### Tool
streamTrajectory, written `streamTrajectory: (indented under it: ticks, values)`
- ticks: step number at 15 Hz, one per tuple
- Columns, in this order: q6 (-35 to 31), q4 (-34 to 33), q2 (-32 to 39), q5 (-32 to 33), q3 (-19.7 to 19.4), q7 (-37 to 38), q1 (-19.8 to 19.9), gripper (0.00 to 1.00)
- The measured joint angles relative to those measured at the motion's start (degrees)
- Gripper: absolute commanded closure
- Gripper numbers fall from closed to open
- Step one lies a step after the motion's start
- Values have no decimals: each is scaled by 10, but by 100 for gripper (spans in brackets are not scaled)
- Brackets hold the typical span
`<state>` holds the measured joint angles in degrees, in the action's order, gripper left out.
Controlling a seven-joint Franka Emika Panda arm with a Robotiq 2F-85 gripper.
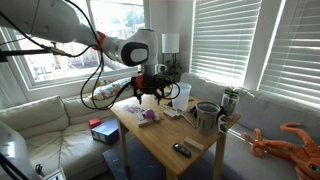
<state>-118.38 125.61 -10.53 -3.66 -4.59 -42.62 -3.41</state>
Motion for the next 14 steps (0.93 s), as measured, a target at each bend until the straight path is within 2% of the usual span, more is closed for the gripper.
streamTrajectory:
  ticks: [8, 11, 14]
  values:
    - [106, -21, -65, -97, -10, 104, 10, 0]
    - [118, -31, -77, -104, -13, 154, 11, 0]
    - [119, -32, -79, -104, -14, 166, 11, 0]
